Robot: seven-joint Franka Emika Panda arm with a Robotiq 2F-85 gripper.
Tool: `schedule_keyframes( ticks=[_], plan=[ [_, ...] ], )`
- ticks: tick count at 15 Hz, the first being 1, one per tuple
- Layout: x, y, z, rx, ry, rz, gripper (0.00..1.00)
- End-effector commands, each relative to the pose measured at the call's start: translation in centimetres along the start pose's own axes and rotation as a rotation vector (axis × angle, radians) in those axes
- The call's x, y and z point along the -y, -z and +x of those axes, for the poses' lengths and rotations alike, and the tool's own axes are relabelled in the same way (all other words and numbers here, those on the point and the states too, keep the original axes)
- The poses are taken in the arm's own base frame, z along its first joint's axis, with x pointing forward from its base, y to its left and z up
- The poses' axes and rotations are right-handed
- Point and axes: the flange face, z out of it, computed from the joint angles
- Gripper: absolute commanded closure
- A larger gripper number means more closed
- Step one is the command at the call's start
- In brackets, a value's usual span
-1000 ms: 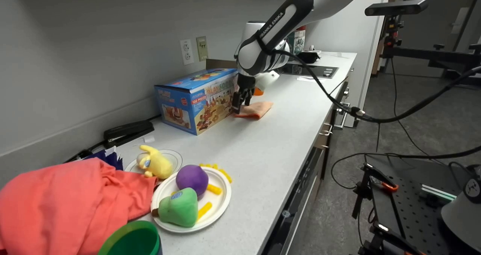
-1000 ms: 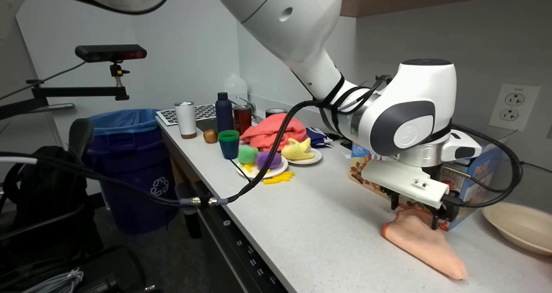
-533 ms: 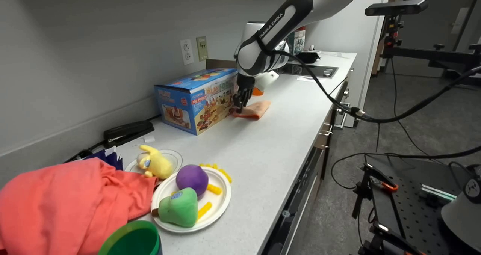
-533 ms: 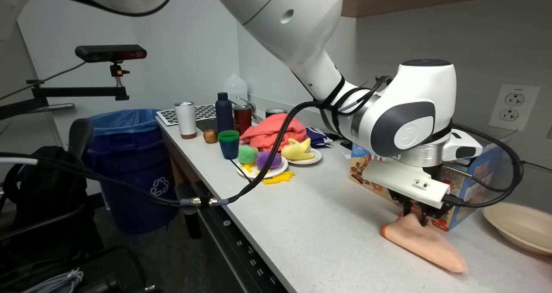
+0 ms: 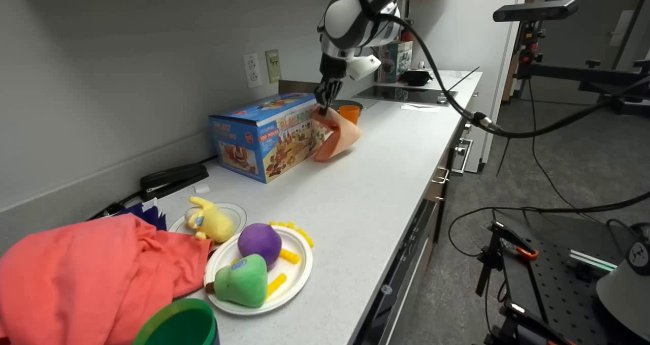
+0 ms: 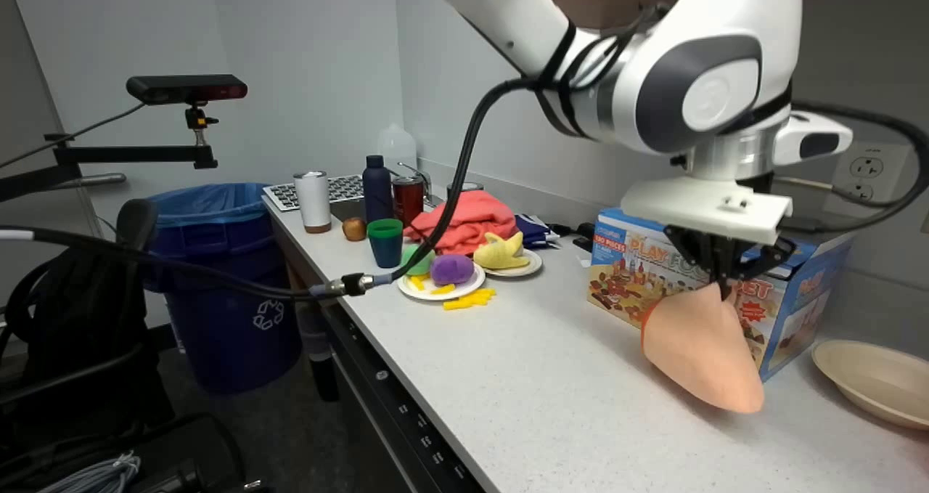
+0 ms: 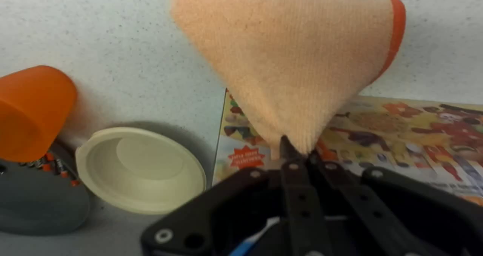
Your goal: Unfold the orange cloth
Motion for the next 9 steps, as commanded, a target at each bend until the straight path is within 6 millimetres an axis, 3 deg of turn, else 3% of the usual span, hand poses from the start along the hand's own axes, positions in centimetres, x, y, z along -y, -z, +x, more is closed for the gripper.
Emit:
schedule_keyframes(
  ticks=[1,3,5,6,7,9],
  plan=[
    [-0.9,7.5,-0.5,0.019,0.007,0.020,0.99],
    [-1.6,9.9,-0.7,0.030,-0.011,0.013,0.99],
    [-2.4,11.1,-1.6,0.056,-0.028,0.011,0.68],
    [-2.8,11.3,-2.1,0.079,-0.035,0.012,0.85],
    [-3.0,11.4,-2.5,0.097,-0.039,0.014,0.68],
    [-3.5,11.3,-3.0,0.133,-0.048,0.009,0.49]
  ],
)
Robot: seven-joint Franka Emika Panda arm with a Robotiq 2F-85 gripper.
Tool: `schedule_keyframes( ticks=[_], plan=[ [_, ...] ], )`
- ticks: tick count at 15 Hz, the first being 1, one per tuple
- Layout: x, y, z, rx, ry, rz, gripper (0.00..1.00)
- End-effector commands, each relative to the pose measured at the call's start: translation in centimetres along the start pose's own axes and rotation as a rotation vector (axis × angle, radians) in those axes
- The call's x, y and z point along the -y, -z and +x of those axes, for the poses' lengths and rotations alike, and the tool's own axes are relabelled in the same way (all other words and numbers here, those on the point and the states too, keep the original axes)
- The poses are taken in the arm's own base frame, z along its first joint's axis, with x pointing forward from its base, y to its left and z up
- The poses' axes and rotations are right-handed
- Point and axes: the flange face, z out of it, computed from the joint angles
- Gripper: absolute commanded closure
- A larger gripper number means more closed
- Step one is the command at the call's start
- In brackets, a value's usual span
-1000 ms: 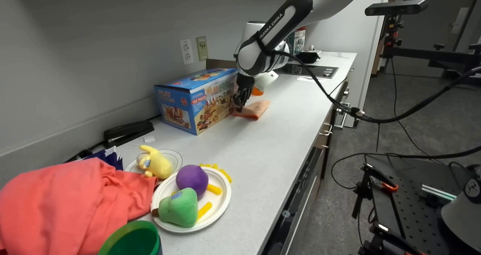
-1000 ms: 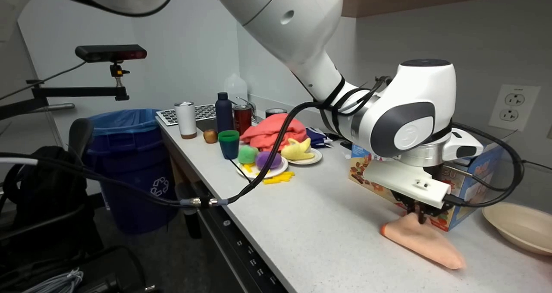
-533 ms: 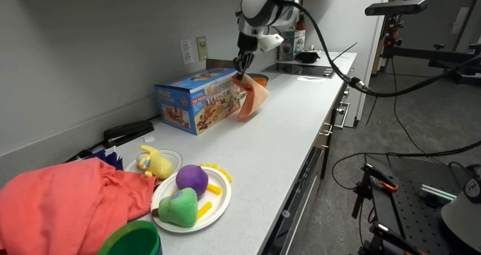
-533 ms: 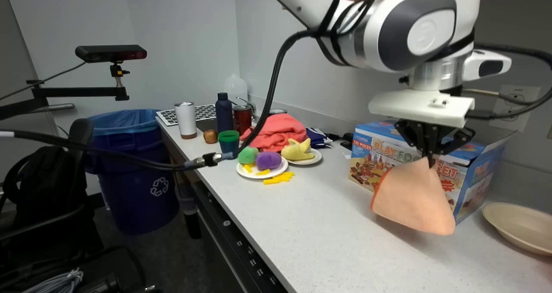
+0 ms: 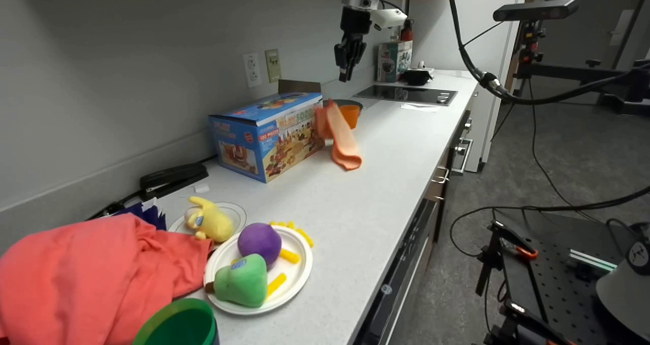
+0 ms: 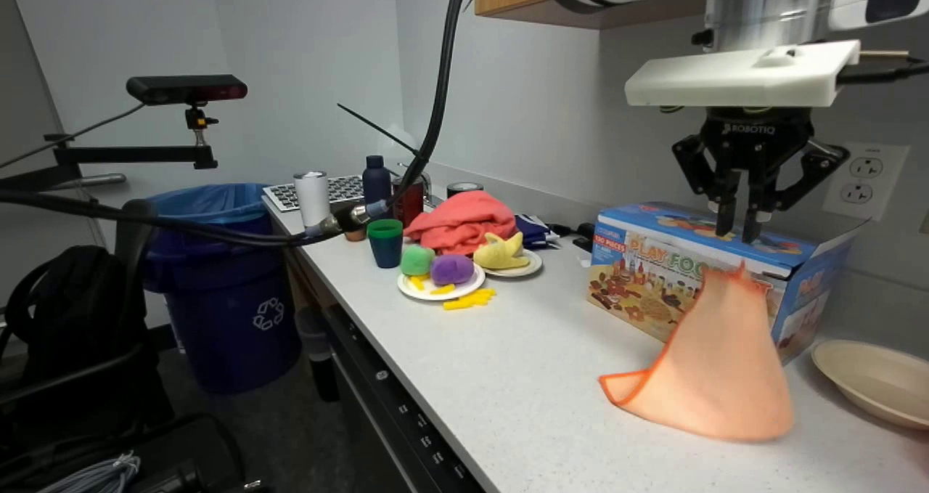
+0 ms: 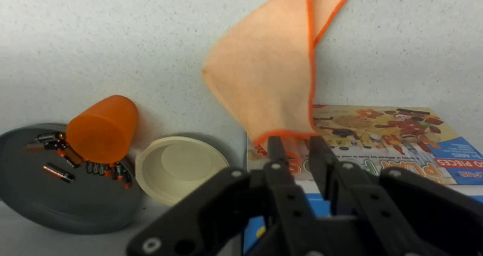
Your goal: Unfold the orange cloth
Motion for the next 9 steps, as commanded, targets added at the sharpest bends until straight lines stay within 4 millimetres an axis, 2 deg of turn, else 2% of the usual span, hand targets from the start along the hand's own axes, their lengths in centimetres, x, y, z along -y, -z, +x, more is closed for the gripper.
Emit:
schedule_keyframes(
  ticks=[1,6,7,9],
  plan=[
    [-0.5,0.3,-1.4,0.046,0.008,-0.015,0.43],
    [-0.3,-0.9,-1.7,0.044,0.014,0.005,0.05],
    [-0.2,-1.5,-1.6,0.037,0.003,0.011,0.01],
    [-0.2,-3.5,-1.4,0.011,-0.014,0.006,0.00]
  ],
)
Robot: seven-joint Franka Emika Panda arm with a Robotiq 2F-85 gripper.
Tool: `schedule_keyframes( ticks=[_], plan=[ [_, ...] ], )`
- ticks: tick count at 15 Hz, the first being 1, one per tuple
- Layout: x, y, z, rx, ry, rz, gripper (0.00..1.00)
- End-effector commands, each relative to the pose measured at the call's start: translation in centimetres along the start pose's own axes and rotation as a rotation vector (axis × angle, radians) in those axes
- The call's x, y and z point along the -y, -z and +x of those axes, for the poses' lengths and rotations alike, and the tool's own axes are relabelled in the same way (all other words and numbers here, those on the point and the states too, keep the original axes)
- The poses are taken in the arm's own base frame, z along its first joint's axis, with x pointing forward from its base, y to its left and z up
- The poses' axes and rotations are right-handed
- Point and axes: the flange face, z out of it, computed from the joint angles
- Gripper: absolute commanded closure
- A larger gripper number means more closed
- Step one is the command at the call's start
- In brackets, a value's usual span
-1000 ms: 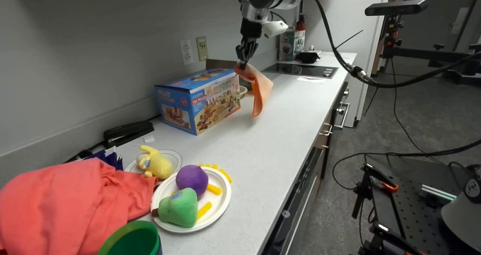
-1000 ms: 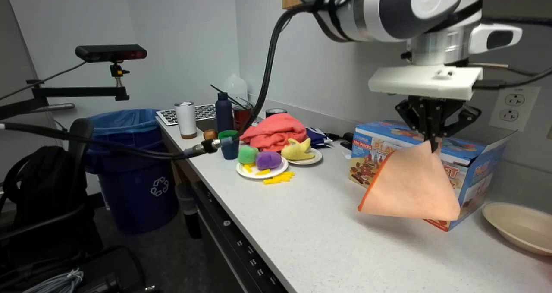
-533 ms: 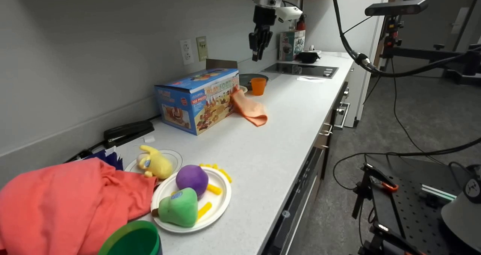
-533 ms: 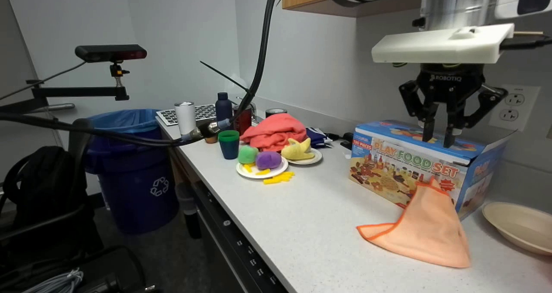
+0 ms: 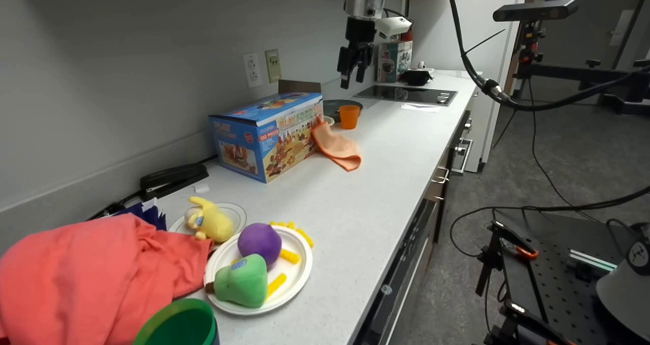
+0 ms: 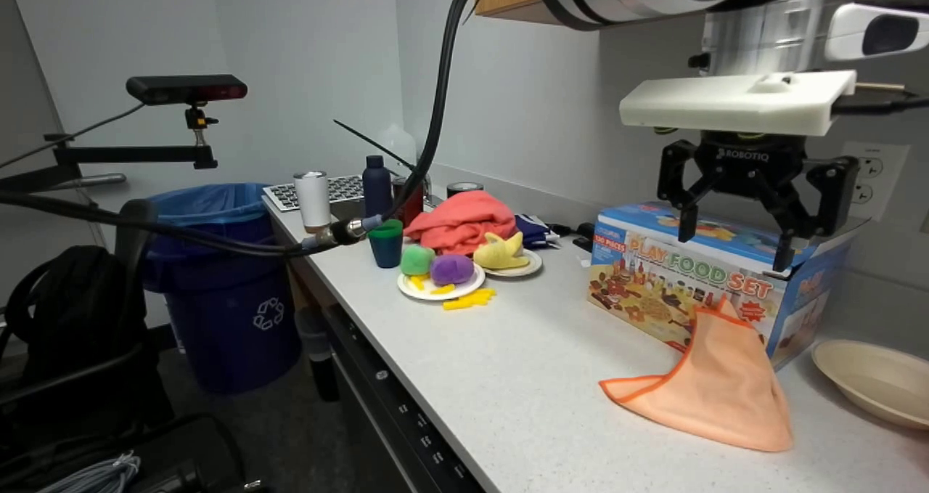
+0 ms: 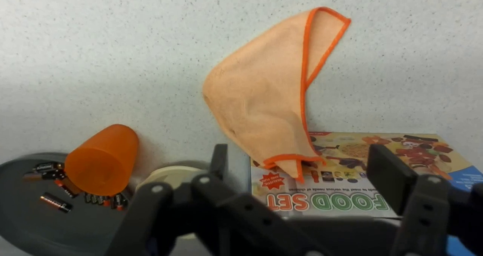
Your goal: Unfold the orange cloth
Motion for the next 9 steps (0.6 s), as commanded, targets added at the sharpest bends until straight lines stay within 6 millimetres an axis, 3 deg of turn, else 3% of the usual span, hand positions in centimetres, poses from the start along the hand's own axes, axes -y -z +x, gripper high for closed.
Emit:
schedule_keyframes(
  ticks=[1,9],
  plan=[
    [0.3,-2.6,0.1,-0.044,-0.010,0.004,0.00],
    [3.3,-14.0,-0.3,0.002,0.027,-0.002,0.00]
  ],
)
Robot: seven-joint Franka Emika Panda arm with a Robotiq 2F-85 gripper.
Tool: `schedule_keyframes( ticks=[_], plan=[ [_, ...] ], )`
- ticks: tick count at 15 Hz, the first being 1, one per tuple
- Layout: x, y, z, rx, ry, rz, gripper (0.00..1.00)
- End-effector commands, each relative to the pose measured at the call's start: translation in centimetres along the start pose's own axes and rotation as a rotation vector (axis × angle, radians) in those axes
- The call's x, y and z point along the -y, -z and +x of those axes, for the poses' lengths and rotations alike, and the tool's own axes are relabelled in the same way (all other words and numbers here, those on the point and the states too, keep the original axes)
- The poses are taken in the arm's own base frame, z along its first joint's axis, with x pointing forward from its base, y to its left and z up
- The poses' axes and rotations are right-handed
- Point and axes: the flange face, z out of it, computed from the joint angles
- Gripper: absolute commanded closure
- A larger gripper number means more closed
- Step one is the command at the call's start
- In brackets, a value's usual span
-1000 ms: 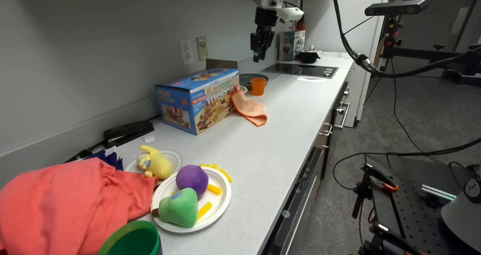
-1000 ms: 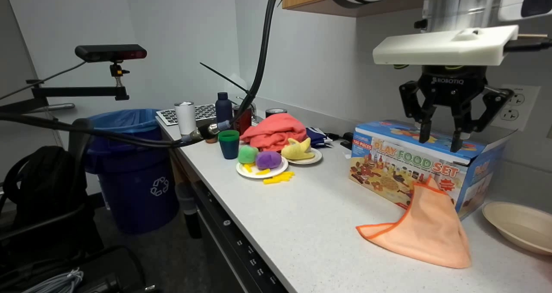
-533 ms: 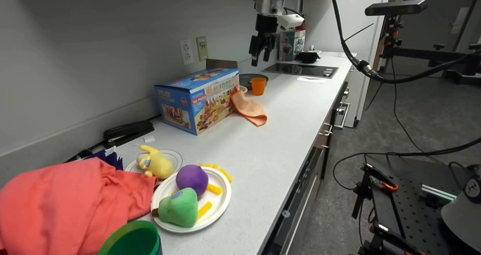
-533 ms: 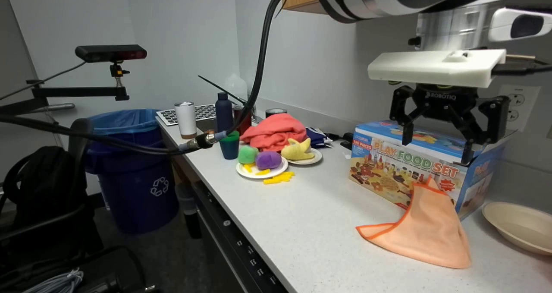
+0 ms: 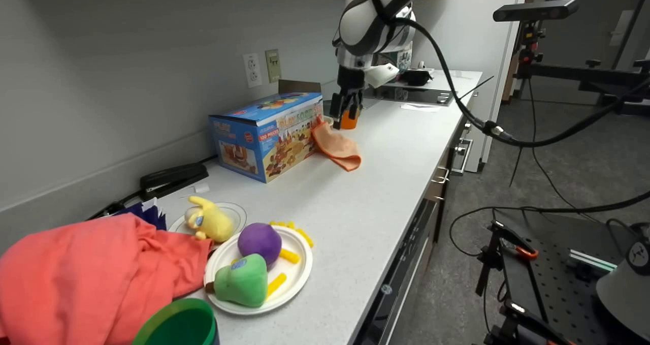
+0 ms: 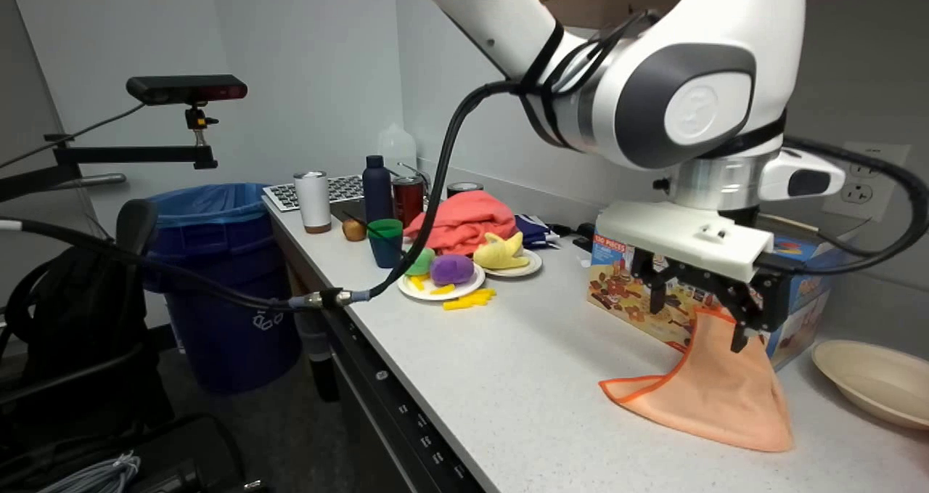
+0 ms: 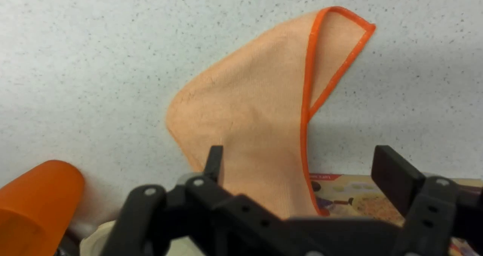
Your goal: Unfold the orange cloth
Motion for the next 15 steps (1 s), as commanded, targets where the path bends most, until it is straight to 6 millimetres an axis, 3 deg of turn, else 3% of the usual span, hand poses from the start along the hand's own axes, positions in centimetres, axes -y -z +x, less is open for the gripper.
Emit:
schedule_keyframes(
  ticks=[1,6,11,12,13,15],
  plan=[
    [1.0,-4.1,0.1,0.013,0.010,-0.004,0.02],
    [0.4,-8.0,-1.3,0.082,0.021,-0.022,0.13],
    [1.2,-8.7,-2.2,0.122,0.030,-0.021,0.26],
    [1.2,-8.5,-2.4,0.134,0.024,-0.020,0.22],
    [1.1,-8.2,-2.8,0.151,0.018,-0.019,0.12],
    [-0.1,-7.4,-3.5,0.188,0.002,-0.011,0.08]
  ],
)
